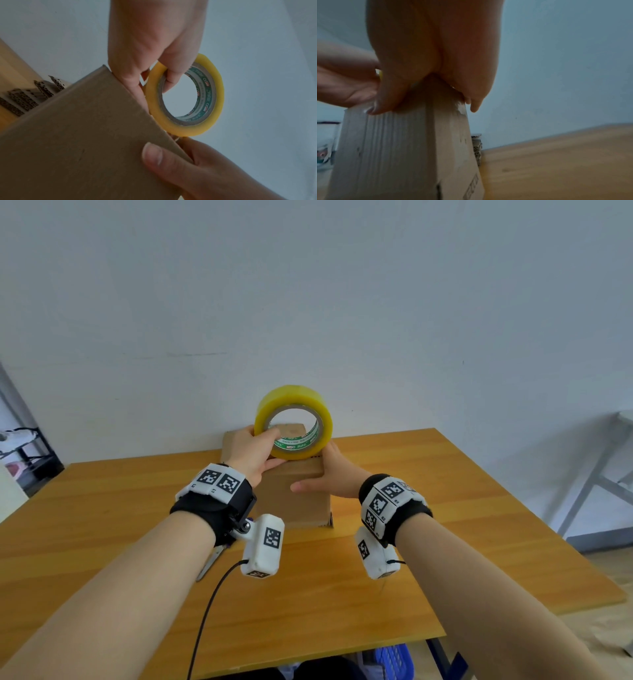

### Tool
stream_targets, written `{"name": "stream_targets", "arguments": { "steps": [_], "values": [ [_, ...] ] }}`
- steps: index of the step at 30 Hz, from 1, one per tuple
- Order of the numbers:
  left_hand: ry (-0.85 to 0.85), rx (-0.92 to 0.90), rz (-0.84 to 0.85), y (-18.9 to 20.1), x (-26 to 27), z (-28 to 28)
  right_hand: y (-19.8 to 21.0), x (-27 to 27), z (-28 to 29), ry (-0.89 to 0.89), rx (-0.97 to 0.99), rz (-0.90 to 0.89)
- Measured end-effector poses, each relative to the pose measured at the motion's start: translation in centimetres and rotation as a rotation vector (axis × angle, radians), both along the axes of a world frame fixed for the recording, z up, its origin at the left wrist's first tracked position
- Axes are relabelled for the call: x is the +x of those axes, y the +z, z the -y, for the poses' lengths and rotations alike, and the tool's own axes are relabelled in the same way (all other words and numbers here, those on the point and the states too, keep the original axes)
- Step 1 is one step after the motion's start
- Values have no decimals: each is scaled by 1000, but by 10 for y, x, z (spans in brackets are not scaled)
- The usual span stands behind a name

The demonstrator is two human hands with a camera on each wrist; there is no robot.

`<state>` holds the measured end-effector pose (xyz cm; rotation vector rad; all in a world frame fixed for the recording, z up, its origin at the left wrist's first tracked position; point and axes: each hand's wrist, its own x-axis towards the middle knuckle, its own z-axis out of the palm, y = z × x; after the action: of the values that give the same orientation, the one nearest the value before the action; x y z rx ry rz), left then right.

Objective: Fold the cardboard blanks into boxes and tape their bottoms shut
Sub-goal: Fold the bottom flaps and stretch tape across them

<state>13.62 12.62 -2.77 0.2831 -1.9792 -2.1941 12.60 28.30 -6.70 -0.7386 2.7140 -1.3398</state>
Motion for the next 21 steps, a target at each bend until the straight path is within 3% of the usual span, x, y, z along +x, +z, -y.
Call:
{"name": "stream_targets", "arguments": {
  "steps": [3, 6, 10, 21],
  "values": [
    [24, -37, -15, 0, 0, 3, 2, -2, 1, -25, 156, 2],
    [108, -213, -83, 3, 4, 5, 4, -2, 2, -26, 254, -4],
    [169, -389, -190, 5, 15, 7, 5, -1, 2, -14, 294, 0],
    [248, -781, -271, 20, 28, 58, 10, 6, 10, 17, 383, 12]
  ]
}}
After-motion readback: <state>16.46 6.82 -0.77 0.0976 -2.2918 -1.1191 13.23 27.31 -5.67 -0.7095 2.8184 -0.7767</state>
